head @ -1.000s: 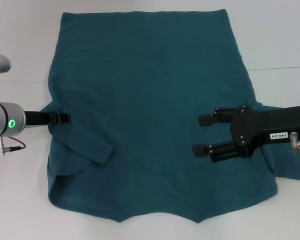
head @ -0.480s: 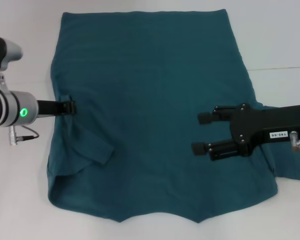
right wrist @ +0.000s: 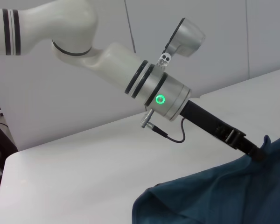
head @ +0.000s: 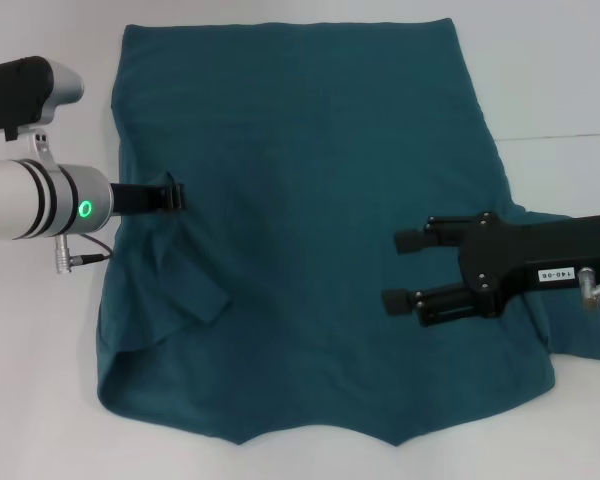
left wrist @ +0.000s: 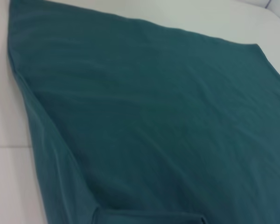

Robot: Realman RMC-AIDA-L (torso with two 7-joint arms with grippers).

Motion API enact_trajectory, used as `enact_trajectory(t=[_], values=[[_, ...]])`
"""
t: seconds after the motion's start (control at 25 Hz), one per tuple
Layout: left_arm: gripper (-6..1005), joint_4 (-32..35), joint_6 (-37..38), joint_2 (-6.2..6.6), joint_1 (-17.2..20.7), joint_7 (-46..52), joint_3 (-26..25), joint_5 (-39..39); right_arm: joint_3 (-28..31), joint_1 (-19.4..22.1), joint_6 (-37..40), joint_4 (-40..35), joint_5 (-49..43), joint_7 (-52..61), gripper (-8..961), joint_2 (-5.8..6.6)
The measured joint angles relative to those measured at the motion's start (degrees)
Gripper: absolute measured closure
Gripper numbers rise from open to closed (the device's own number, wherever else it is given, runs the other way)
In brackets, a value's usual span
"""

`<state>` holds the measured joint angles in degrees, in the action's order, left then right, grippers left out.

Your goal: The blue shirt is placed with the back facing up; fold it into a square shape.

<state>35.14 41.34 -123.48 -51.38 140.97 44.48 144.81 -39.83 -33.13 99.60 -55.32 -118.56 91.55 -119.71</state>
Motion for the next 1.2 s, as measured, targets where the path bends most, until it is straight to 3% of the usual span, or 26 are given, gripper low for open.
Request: enact_trajectory(t=[0.28,0.56,0.72,0.92,1.08,1.2], values=[[900,-0.3,-2.3,-0.36,0.5,-1.0,0.0,-1.1,0.3,0.0,0.2,0.2,0.0,-0.1,41,0.00],[774,0.0,0.3,-0.34,1.2,-5.0,0.3,-6.1,0.4,0.1,0.1,0.2,0.0,-0.1,42,0.00],[643,0.7,3.2,0.30,1.7,-5.4,0.3,-6.8,0.8,0.1,0.1,0.2,0.2,0.0,42,0.02],[522,3.5,11.3,2.02,4.1,-7.2,0.0,-7.0,2.3,0.5,0.4,-0.2,1.1,0.4,42,0.27],[476,5.7,15.4,2.37,5.6,-9.4,-0.2,-7.6,4.0,0.8,0.4,-0.6,1.4,1.2,42,0.73],[473,10.4,35.4,4.76,9.3,-18.7,-1.0,-12.2,4.2,1.3,-0.1,-2.1,0.7,3.9,42,1.20]])
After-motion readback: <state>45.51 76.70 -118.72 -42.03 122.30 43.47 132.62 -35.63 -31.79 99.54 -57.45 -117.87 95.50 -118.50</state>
